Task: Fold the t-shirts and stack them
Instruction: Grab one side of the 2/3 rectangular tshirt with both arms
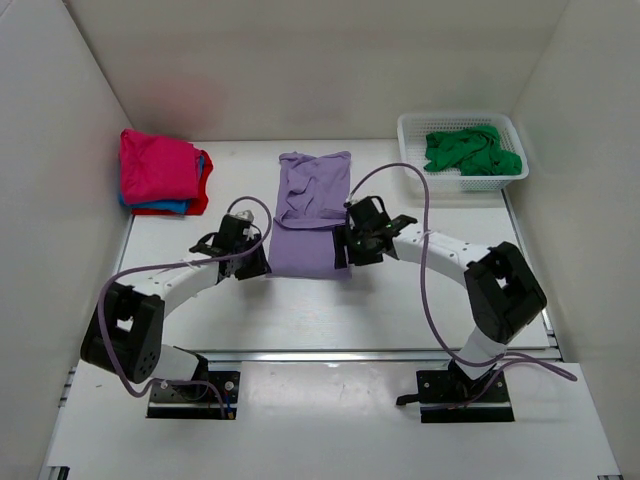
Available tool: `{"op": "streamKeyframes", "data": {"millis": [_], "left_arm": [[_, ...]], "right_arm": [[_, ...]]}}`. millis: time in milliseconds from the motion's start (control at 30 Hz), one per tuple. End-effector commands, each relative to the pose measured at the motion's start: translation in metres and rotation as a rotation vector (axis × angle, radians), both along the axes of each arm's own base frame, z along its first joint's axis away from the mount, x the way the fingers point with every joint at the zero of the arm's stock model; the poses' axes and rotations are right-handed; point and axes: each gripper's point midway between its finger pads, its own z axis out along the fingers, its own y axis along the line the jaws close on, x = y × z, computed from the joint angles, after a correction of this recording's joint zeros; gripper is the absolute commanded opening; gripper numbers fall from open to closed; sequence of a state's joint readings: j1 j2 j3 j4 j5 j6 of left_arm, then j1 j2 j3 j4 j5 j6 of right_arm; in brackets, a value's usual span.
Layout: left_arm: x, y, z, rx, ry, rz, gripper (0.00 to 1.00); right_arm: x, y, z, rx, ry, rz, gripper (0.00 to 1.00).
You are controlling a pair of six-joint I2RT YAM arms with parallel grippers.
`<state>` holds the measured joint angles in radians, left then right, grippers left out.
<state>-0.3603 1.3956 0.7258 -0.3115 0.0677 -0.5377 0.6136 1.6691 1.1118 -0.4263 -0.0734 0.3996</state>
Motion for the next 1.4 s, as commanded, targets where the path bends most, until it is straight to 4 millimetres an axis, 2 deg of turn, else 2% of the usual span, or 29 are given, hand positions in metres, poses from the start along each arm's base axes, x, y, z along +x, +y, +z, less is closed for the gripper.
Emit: {"op": "streamKeyframes", "data": {"millis": [0,167,333,367,533,600,667,700,733,767,800,833,867,900,967,1133,1167,1233,1367], "left_arm": [[0.008,0.003,0.007,0.054,-0.075,0.049,0.48],[0.016,0.006,0.0,0.032,-0.105,0.109,0.54],[0.026,0.002,0.004,0.023,-0.151,0.131,0.56],[0.027,0.004,-0.002,0.028,-0.131,0.139,0.56],[0.031,-0.018,-0.012,0.035,-0.099,0.081,0.55],[0.03,-0.021,-0.019,0.047,-0.079,0.065,0.53],[0.024,-0.03,-0.026,0.039,-0.054,0.04,0.48],[0.022,-0.03,-0.028,0.043,-0.046,0.04,0.42],[0.022,-0.031,-0.029,0.042,-0.051,0.039,0.27],[0.02,-0.032,-0.029,0.039,-0.053,0.038,0.17],[0.018,-0.031,-0.03,0.039,-0.046,0.036,0.01],[0.014,-0.03,-0.03,0.047,-0.038,0.033,0.0],[0.013,-0.03,-0.027,0.05,-0.043,0.026,0.0],[0.008,-0.029,-0.026,0.07,-0.037,0.002,0.0],[-0.004,-0.028,-0.02,0.08,-0.02,-0.022,0.0],[-0.069,-0.023,-0.016,0.102,0.09,-0.144,0.0],[-0.081,-0.026,-0.013,0.08,0.084,-0.166,0.0],[-0.114,-0.019,-0.02,0.067,0.152,-0.169,0.0],[-0.161,-0.018,-0.013,-0.007,0.203,-0.182,0.0]], "right_arm": [[0.016,0.003,0.003,-0.002,-0.063,-0.139,0.63],[0.009,0.007,-0.018,-0.045,-0.03,-0.174,0.64],[0.011,0.007,-0.021,-0.02,-0.022,-0.185,0.63],[0.009,0.008,-0.025,-0.028,-0.015,-0.18,0.63],[0.004,0.009,-0.035,-0.047,0.009,-0.191,0.61],[0.001,0.007,-0.042,-0.06,0.032,-0.195,0.55],[-0.007,0.007,-0.049,-0.076,0.052,-0.188,0.48],[-0.011,0.006,-0.052,-0.085,0.066,-0.186,0.44],[-0.016,0.005,-0.057,-0.09,0.08,-0.189,0.31],[-0.022,0.006,-0.059,-0.089,0.092,-0.182,0.25],[-0.025,0.007,-0.06,-0.086,0.101,-0.177,0.15],[-0.031,0.007,-0.06,-0.086,0.108,-0.171,0.08],[-0.034,0.004,-0.059,-0.086,0.112,-0.173,0.06],[-0.037,0.007,-0.057,-0.081,0.109,-0.161,0.01],[-0.041,0.001,-0.046,-0.083,0.104,-0.142,0.0],[-0.078,0.0,-0.029,-0.08,0.184,0.021,0.0],[-0.091,-0.002,-0.027,-0.098,0.2,0.053,0.0],[-0.115,-0.008,-0.026,-0.121,0.243,0.093,0.0],[-0.157,-0.011,-0.011,-0.1,0.276,0.161,0.0]]}}
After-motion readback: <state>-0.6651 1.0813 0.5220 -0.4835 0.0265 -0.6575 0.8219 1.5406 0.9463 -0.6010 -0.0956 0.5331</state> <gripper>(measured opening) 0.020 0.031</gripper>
